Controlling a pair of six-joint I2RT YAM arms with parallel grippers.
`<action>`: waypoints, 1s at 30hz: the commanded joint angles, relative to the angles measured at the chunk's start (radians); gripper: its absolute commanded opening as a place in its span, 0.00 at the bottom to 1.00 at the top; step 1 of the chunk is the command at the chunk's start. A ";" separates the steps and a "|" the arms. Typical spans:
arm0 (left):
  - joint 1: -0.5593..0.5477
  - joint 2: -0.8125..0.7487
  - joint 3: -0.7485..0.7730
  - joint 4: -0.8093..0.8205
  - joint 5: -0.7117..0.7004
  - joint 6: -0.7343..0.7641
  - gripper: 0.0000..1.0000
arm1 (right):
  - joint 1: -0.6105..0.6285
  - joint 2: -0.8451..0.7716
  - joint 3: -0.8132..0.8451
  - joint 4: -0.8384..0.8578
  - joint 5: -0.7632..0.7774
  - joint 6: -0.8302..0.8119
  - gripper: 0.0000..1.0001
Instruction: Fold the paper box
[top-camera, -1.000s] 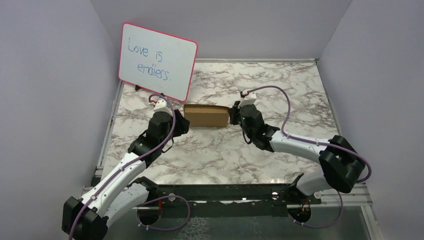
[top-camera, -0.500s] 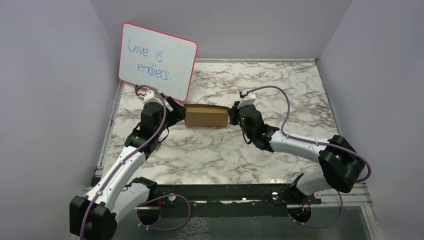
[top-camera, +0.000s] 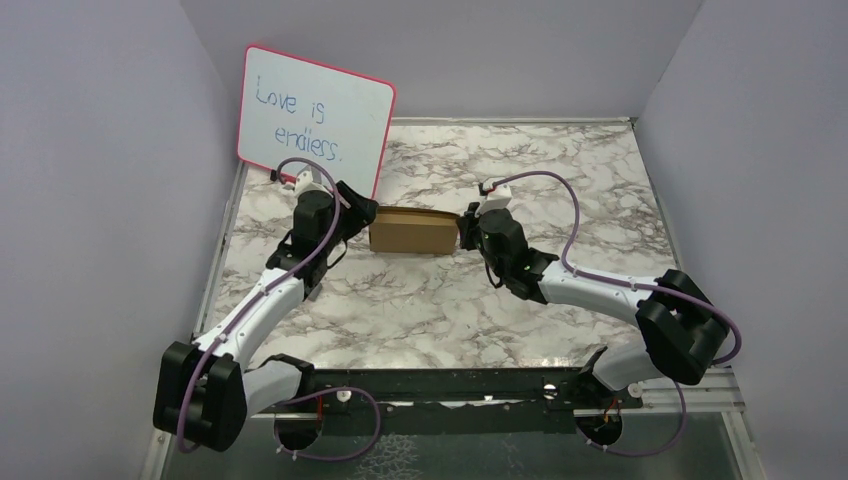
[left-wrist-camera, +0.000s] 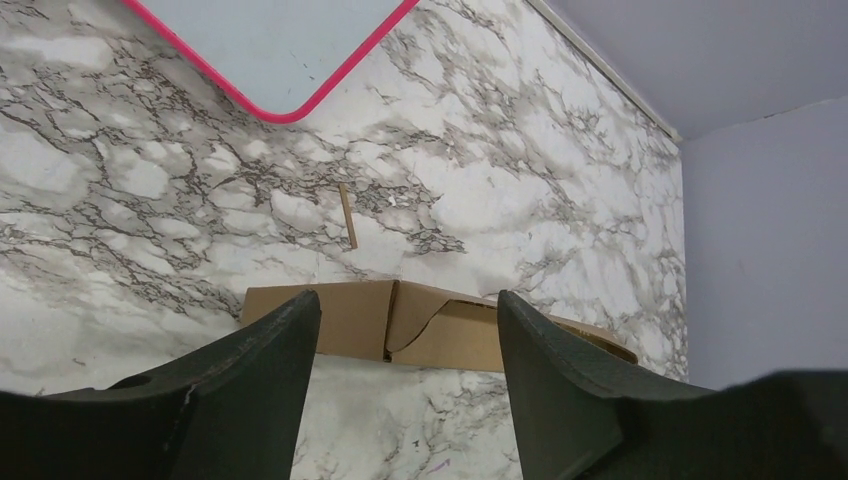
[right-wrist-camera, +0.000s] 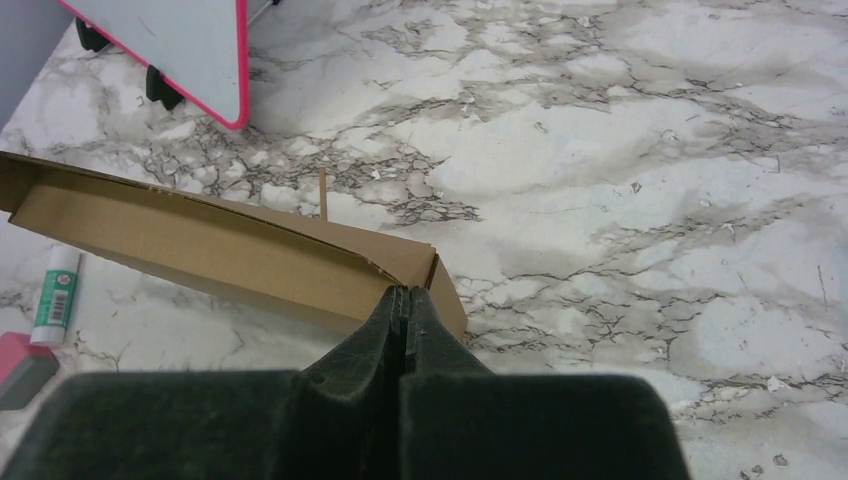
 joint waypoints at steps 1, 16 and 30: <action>0.007 0.039 0.037 0.070 0.002 -0.017 0.63 | 0.002 0.041 -0.016 -0.110 -0.005 -0.013 0.01; 0.008 0.055 -0.021 0.104 0.051 -0.005 0.22 | 0.008 0.057 -0.002 -0.112 -0.016 -0.003 0.01; 0.008 -0.010 -0.116 0.016 0.002 0.051 0.08 | 0.014 0.042 0.020 -0.159 -0.031 0.038 0.07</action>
